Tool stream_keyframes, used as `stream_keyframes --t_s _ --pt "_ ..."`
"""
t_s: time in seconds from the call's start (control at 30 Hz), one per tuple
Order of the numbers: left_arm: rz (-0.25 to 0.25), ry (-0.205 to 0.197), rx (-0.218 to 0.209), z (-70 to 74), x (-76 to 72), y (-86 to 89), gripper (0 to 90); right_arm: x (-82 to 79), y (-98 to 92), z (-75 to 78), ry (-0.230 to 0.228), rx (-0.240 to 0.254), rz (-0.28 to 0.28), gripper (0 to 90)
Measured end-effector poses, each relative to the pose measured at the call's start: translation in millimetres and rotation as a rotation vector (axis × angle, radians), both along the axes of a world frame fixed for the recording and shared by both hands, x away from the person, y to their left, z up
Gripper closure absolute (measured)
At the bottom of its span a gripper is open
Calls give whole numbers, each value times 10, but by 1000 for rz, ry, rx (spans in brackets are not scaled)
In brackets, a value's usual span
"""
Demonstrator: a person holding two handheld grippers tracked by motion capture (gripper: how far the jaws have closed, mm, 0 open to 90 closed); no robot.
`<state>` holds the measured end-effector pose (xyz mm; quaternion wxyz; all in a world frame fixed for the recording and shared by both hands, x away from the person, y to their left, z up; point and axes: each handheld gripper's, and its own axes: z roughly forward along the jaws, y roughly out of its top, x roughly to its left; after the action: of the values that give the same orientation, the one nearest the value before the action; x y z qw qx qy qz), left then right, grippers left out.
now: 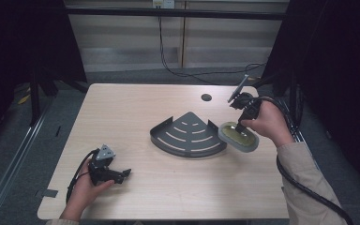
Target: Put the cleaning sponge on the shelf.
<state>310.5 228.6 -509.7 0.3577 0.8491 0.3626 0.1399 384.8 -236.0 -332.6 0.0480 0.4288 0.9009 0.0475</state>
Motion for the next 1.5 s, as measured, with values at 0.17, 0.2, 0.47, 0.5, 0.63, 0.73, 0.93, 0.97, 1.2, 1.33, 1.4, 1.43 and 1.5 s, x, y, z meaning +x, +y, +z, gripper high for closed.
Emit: stream_keyframes --t_s 0.17,0.2,0.47,0.5,0.63,0.73,0.93,0.97,1.2,1.33,1.4,1.43,1.5 --pt "1 0 0 0 0 0 43 48 36 12 -7 4 -2 714" --pt "1 0 1 0 0 0 43 60 42 16 -3 2 -7 714" --pt "0 0 1 0 0 0 43 141 51 8 -8 1 -37 714" --pt "0 0 0 0 0 0 43 149 52 8 -6 2 -39 714" --pt "1 0 0 0 0 0 43 184 52 1 -13 2 -47 714" --pt "1 0 -1 0 -1 -1 43 205 65 -3 -14 -1 -49 715" --pt "2 0 -2 0 -1 -1 43 251 124 -20 -18 -5 -51 714" --pt "3 0 -2 0 -1 -2 43 261 135 -20 -21 -8 -49 714" --pt "4 1 -5 -1 -1 -2 43 321 230 -36 -24 -16 -56 714" --pt "2 1 -3 0 0 -1 42 358 280 -37 -30 -15 -53 714" --pt "2 1 -4 0 -1 -1 42 372 306 -38 -37 -18 -54 714" --pt "2 1 -4 0 0 -1 42 376 319 -38 -36 -15 -58 714" --pt "1 3 0 2 -1 0 42 389 343 -34 -42 -17 -57 714"
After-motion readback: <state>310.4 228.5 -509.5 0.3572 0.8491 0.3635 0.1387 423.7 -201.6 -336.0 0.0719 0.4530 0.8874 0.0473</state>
